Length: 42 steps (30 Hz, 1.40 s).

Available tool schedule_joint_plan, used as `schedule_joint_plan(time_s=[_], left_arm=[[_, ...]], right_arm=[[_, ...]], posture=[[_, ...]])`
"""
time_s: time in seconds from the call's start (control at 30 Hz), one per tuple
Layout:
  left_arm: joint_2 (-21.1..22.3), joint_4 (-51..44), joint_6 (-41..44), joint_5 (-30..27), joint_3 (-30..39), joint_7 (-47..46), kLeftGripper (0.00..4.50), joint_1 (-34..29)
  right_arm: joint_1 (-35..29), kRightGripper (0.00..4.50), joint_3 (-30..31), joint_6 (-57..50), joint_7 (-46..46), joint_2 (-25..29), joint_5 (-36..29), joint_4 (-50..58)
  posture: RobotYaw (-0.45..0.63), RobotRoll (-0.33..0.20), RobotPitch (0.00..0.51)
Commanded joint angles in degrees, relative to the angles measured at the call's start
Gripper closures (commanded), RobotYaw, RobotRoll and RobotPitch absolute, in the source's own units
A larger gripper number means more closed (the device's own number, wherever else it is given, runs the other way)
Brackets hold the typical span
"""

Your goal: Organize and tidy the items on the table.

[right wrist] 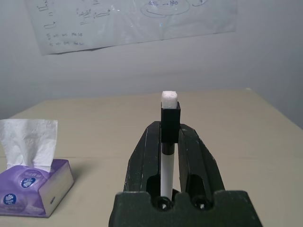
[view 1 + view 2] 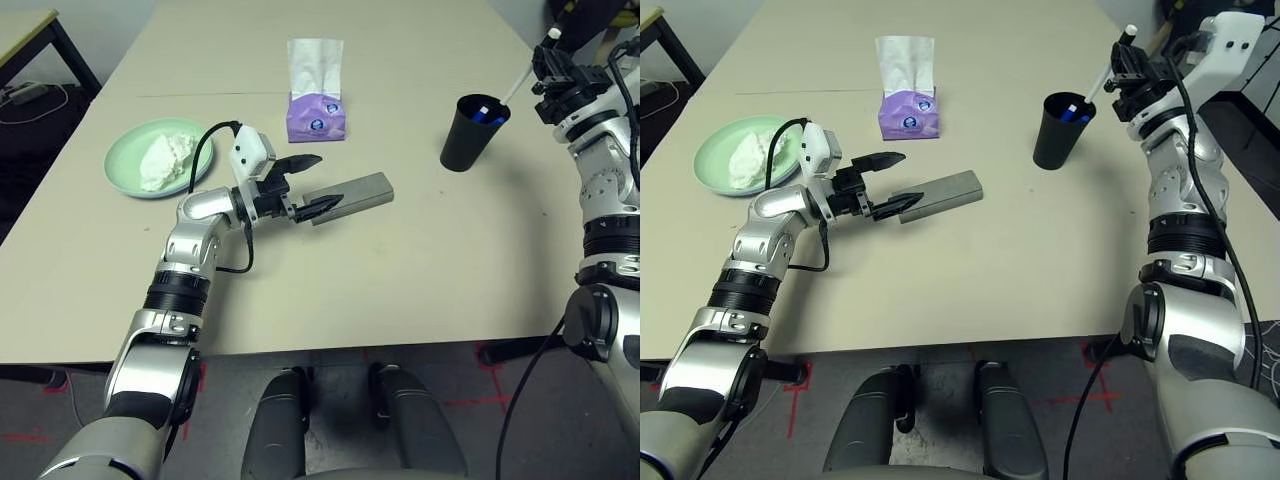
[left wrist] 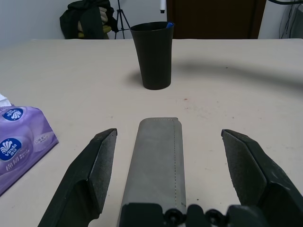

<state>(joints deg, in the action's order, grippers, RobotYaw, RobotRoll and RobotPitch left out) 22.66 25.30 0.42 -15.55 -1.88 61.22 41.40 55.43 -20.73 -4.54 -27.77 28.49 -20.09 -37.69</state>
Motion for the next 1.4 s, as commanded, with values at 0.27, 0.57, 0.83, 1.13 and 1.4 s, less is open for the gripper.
schedule_joint_plan(time_s=[0.27, 0.57, 0.83, 1.13, 1.4], left_arm=[[0.12, -1.04, 0.7, 0.53, -0.56, -0.37, 0.0, -0.72], [0.12, -1.26, 0.98, 0.46, -0.52, -0.76, 0.0, -0.94], [-0.45, -0.79, 0.51, 0.61, 0.47, -3.49, 0.0, -1.1], [-4.99, -0.59, -0.5, 2.73, 8.17, -27.98, 0.0, -2.2], [-7.74, -4.64, -3.15, 4.06, 17.51, -50.6, 0.0, -7.02]], right_arm=[[-1.05, 0.91, 3.71, -3.35, -0.28, 0.2, 1.32, 4.1], [-1.88, 0.03, 4.02, -5.03, -0.45, 0.01, 0.7, 6.57], [-10.91, 0.03, 5.8, -2.96, -7.68, -1.9, -1.05, 13.29], [-25.62, 0.03, 4.56, 7.56, 1.47, -10.7, 1.78, 21.3], [-25.52, 0.03, 3.38, 8.88, 12.97, -10.68, 6.23, 15.08]], posture=[[0.01, 0.0, 0.121], [0.01, 0.0, 0.121], [0.0, 0.0, 0.113], [0.0, 0.0, 0.104], [0.01, 0.0, 0.101]])
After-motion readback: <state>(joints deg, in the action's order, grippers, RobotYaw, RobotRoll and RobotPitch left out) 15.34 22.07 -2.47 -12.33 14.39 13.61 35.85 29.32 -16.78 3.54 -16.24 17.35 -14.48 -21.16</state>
